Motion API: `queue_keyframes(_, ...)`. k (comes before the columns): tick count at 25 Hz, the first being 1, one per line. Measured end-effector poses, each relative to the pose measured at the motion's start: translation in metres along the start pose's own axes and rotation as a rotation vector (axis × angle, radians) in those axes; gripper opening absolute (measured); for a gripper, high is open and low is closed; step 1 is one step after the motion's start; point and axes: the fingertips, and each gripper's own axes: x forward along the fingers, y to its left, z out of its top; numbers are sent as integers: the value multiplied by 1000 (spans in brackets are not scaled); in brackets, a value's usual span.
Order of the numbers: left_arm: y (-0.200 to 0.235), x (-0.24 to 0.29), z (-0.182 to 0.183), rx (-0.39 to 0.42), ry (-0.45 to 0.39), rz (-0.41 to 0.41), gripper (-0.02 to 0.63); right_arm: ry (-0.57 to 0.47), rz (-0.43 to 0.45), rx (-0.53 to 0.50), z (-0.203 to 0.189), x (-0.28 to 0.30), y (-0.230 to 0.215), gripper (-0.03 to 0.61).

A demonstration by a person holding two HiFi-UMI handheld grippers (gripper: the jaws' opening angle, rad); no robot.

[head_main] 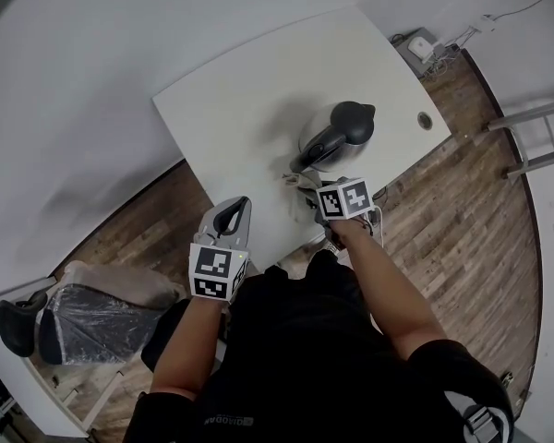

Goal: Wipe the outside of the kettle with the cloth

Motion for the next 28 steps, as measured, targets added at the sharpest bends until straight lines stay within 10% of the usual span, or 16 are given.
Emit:
queue_keyframes(9,-14,9,10,18,-11,-21,6,-33,-47,124,-2,-4,-33,91)
queue_keyframes(28,-69,34,30,58,-50,-83,6,-143,-35,-46,39,-58,-15,91)
